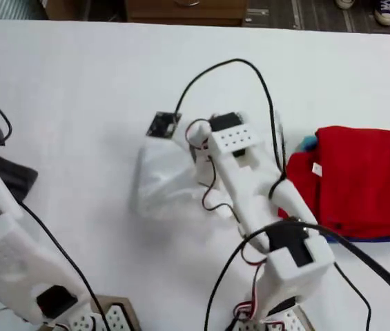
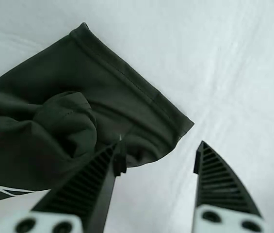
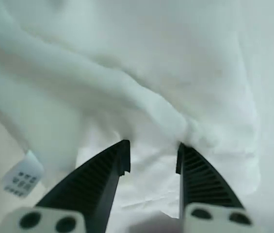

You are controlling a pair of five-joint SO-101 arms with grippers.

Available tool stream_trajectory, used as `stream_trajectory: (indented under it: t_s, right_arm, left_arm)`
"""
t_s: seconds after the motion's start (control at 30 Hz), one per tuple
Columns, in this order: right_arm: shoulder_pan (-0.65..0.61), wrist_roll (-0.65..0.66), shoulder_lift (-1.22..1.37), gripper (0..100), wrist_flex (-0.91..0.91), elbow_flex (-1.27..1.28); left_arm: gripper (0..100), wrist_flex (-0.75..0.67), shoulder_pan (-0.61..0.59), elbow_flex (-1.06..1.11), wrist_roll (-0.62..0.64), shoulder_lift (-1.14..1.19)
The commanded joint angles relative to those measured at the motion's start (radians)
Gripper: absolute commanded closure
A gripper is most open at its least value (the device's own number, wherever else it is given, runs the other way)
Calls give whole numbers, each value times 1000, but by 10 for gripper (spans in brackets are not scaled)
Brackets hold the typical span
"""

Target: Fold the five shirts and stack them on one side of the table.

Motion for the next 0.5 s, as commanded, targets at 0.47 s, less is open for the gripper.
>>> stream_trajectory:
  t_s: [0.47]
  right_arm:
    - [-44,3,-128,978,168,-40]
  left_arm:
    - [751,-11,-5,-35,-5,51]
